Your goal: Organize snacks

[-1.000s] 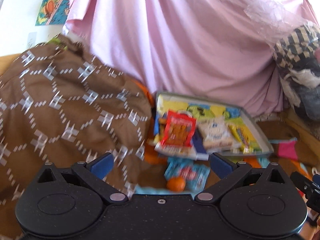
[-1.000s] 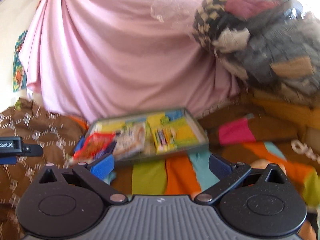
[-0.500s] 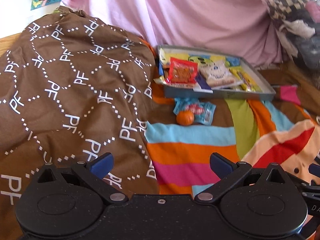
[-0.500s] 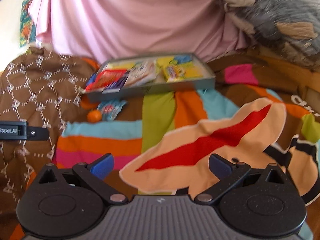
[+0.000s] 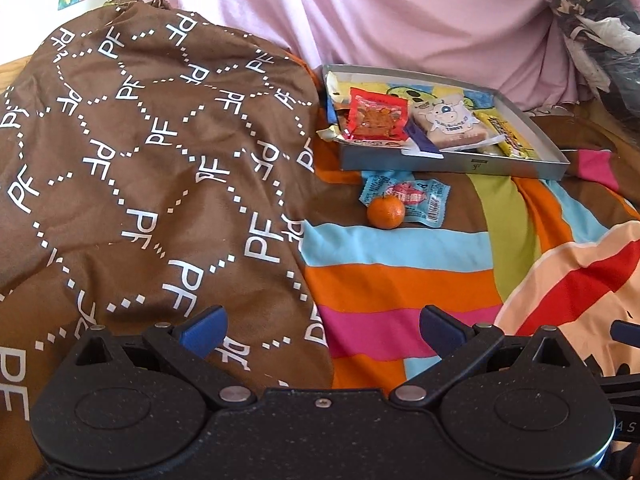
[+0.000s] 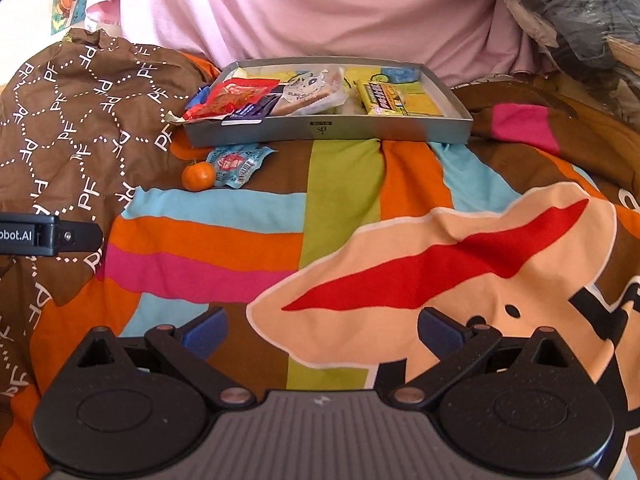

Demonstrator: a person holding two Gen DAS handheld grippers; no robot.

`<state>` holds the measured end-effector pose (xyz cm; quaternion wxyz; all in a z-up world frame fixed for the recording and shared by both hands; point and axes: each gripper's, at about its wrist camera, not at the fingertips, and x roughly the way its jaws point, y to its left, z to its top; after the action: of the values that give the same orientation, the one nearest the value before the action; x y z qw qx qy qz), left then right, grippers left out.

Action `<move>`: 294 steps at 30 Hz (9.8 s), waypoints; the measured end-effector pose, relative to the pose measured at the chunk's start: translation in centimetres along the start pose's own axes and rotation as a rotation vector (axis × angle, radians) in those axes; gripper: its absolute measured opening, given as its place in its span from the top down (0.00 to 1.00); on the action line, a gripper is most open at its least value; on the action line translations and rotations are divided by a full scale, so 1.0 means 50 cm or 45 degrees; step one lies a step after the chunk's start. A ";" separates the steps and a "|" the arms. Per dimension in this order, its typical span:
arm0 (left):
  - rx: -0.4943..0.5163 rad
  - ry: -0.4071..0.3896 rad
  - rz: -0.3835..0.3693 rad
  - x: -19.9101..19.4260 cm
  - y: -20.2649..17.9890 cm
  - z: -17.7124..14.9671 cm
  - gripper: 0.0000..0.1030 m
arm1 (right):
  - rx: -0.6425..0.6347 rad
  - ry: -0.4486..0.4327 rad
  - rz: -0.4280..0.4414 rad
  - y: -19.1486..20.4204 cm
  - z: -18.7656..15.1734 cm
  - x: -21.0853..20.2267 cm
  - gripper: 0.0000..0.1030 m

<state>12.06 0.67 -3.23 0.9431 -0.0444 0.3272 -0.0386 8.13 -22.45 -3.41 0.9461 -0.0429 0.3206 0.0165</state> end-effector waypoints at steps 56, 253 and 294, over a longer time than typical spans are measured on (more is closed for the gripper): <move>0.155 -0.095 -0.190 0.192 -0.028 0.112 0.01 | -0.784 -0.113 0.182 0.095 0.207 0.250 0.00; -0.219 -0.043 -0.203 0.363 -0.016 0.504 0.23 | -0.180 -0.313 0.122 -0.011 0.502 0.344 0.21; -0.129 -0.418 0.056 -0.006 -0.062 0.269 0.01 | 0.122 -0.588 0.160 -0.104 0.309 -0.001 0.00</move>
<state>20.04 -1.58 7.80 0.9811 -0.0903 0.1710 0.0064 17.75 -26.21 9.23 0.9924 0.0269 0.0982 0.0694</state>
